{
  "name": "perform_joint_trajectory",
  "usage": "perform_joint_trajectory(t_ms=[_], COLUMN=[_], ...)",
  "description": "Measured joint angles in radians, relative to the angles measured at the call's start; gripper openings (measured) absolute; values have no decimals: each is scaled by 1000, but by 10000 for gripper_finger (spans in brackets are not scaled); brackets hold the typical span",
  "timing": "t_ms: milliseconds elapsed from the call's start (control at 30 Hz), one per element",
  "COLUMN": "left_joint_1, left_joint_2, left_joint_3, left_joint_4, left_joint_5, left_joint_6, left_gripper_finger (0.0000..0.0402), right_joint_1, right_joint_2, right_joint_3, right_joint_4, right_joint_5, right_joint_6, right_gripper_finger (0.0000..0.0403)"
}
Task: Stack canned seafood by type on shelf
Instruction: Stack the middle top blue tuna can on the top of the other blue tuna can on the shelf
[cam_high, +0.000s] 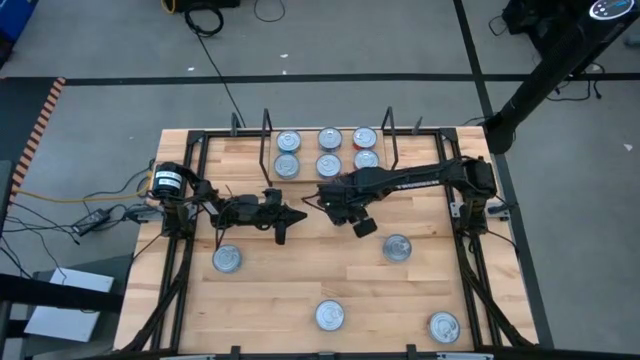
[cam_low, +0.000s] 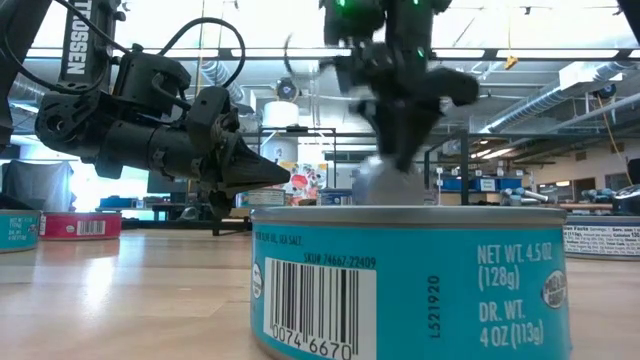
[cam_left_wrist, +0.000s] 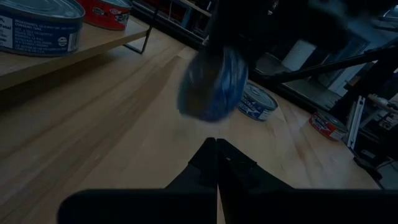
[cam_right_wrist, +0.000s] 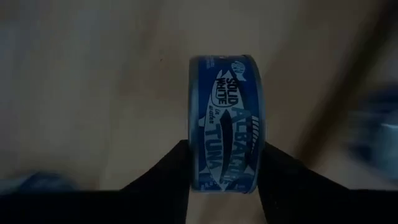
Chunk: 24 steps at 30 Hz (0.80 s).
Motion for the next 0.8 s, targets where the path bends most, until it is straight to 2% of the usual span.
perform_joint_trajectory(t_ms=[100, 233, 333, 567, 800], left_joint_1=[0, 0, 0, 0, 0], left_joint_2=[0, 0, 0, 0, -1], left_joint_3=[0, 0, 0, 0, -1], left_joint_4=[-1, -1, -1, -2, -21], left_joint_5=[0, 0, 0, 0, 0], left_joint_6=[0, 0, 0, 0, -6], left_gripper_finger=[3, 3, 3, 3, 3], right_joint_1=[-2, -54, -122, -269, -356], right_joint_2=[-37, -88, -97, -68, -3], right_joint_3=[49, 66, 66, 35, 13], right_joint_4=[44, 204, 326, 561, 618], right_joint_5=[133, 347, 417, 425, 378], right_joint_6=[8, -29, -73, -299, -399], right_gripper_finger=[147, 147, 147, 147, 147])
